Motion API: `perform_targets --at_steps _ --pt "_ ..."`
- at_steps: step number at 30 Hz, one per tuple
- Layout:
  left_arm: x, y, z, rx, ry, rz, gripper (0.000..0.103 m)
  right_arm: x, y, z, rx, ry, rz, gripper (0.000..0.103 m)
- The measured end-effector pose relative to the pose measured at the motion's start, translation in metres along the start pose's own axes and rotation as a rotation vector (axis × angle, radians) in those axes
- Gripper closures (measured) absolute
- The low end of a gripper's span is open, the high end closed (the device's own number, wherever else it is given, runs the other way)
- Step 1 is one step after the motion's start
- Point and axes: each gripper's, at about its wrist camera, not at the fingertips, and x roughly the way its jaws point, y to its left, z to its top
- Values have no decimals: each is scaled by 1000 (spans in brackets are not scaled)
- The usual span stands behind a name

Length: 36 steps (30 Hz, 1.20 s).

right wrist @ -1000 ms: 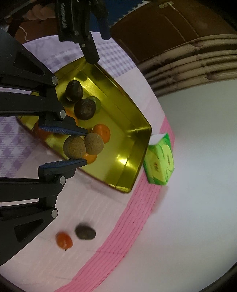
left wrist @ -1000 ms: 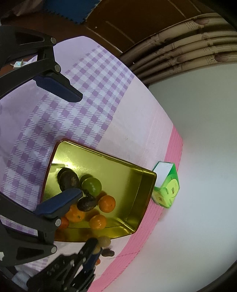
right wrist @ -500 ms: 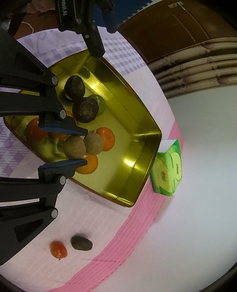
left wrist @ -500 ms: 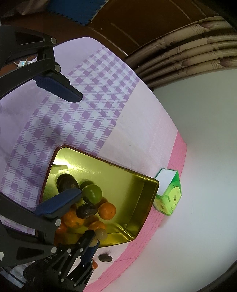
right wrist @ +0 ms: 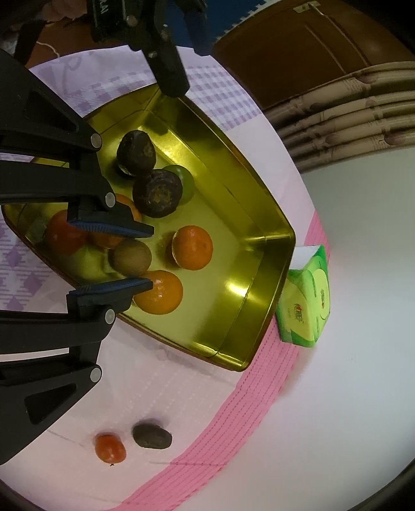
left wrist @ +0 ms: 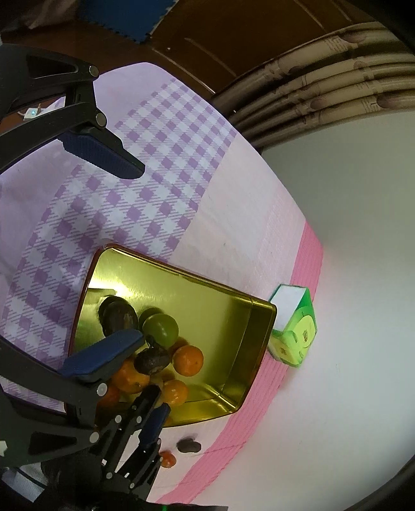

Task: Organize fruits
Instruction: 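Carry the olive-green fruits into the gold tray and open the right gripper, then move the right gripper to the red tomato and grasp it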

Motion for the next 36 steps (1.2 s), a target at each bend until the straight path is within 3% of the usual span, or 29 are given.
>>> perform_targets --at_steps 3,9,19,25,36 --pt "-1 -2 0 7 -4 0 9 -7 -3 0 13 -19 5 69" --pt "-2 -3 0 17 -10 1 9 -34 -17 -5 73 -78 11 67" --pt "-7 -8 -1 34 -29 -5 9 -67 -102 -48 217 -79 -163 65" --pt "-6 -14 -3 59 -32 -4 9 -66 -143 -64 299 -61 -218 65" --pt "-3 -18 -4 83 -35 -22 9 -31 -164 -60 312 -46 -255 65"
